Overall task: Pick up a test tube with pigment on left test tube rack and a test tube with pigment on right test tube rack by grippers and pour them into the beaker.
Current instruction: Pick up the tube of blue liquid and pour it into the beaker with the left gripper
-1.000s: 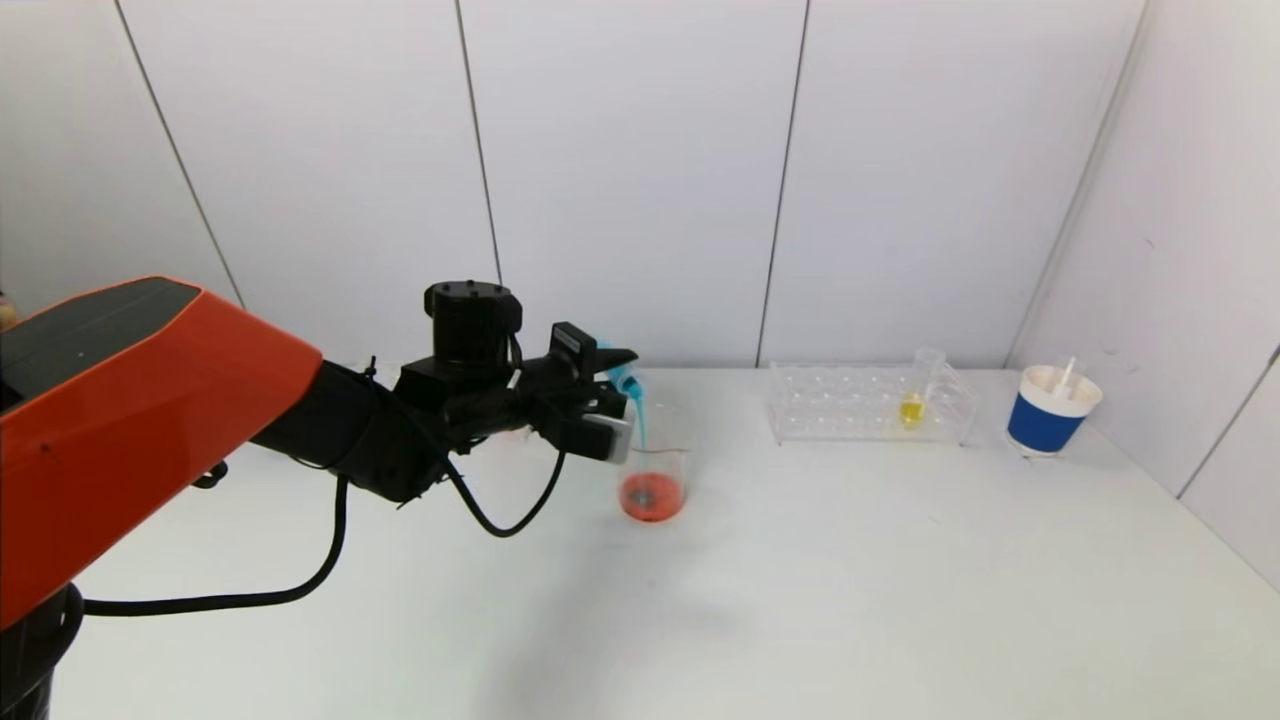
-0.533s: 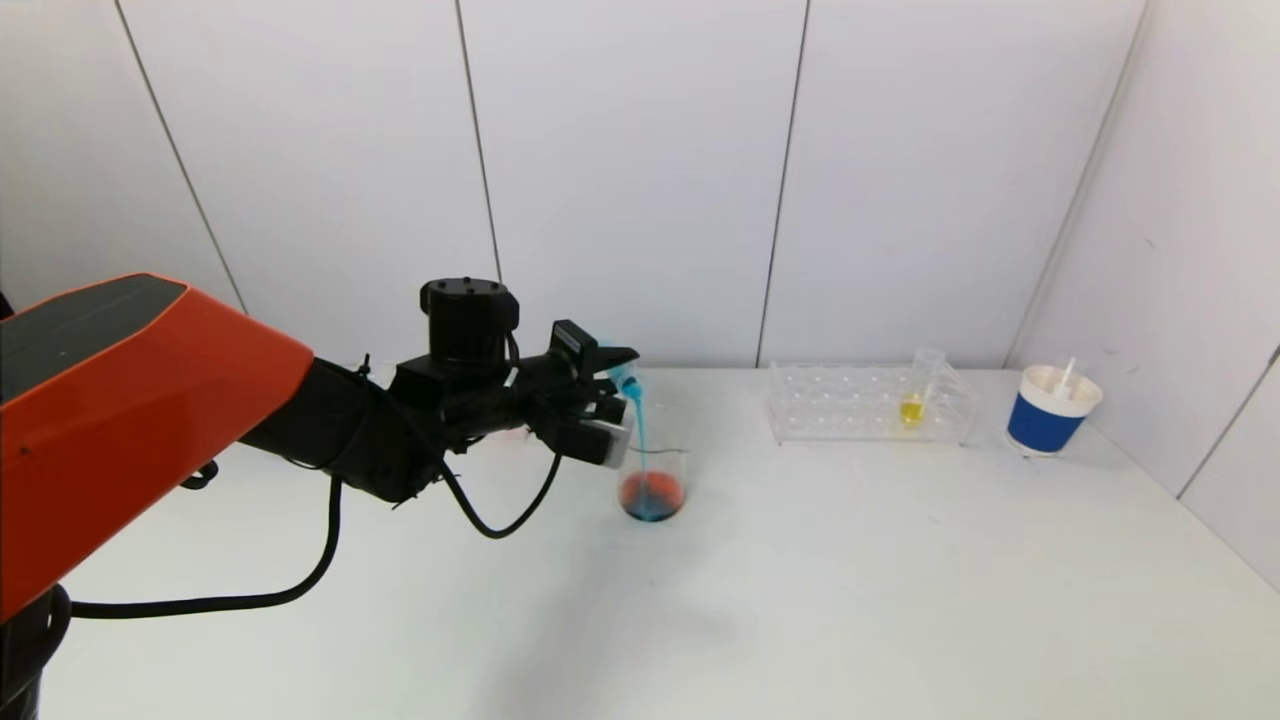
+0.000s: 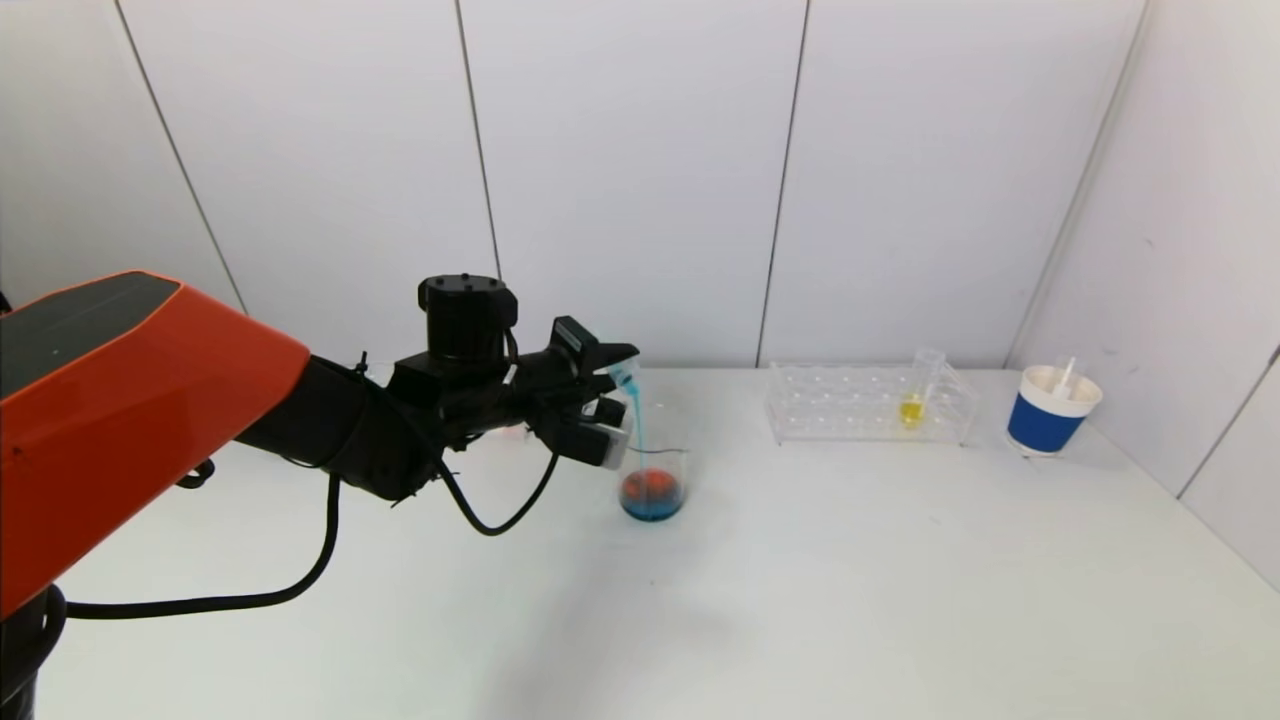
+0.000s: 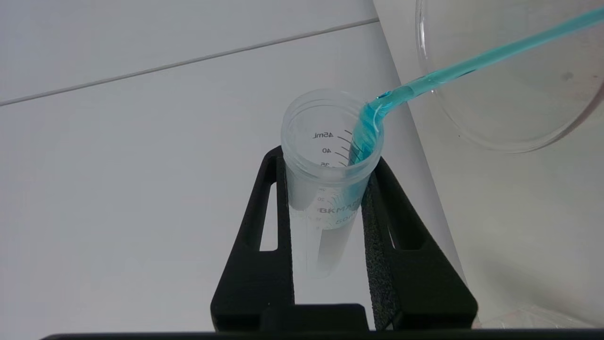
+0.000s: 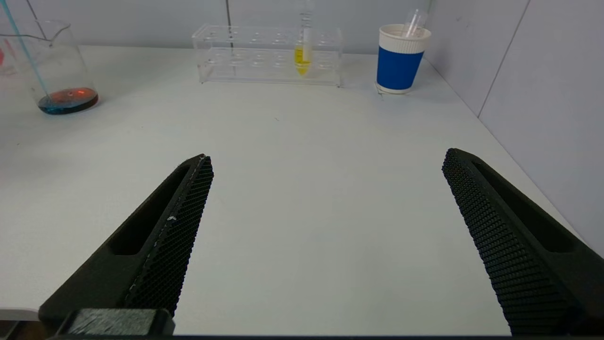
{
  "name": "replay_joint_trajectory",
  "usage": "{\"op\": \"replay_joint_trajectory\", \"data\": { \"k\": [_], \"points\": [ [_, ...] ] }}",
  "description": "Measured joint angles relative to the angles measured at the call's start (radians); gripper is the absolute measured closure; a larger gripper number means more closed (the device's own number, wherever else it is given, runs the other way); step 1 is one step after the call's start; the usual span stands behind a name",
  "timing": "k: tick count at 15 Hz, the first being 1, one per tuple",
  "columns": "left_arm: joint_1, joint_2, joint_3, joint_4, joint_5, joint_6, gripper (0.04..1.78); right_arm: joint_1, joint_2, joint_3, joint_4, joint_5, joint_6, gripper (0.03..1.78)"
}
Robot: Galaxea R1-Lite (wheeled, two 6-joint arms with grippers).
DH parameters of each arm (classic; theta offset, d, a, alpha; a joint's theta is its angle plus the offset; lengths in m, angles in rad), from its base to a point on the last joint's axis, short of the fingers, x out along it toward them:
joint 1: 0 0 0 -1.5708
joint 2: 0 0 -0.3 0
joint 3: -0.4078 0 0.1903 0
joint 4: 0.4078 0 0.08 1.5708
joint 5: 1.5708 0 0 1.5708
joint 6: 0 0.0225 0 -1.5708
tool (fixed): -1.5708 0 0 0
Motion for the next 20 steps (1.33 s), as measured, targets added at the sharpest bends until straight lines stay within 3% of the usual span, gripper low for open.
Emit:
{"op": "replay_joint_trajectory", "data": {
  "k": [10,20],
  "points": [
    [0.000,0.050,-0.019,-0.163,0.007,0.074,1.38,0.000,0.000,0.000,0.000,0.000,0.000,0.04],
    [-0.017,0.067,-0.025,-0.168,0.003,0.116,1.38,0.000,0.000,0.000,0.000,0.000,0.000,0.04]
  ]
}}
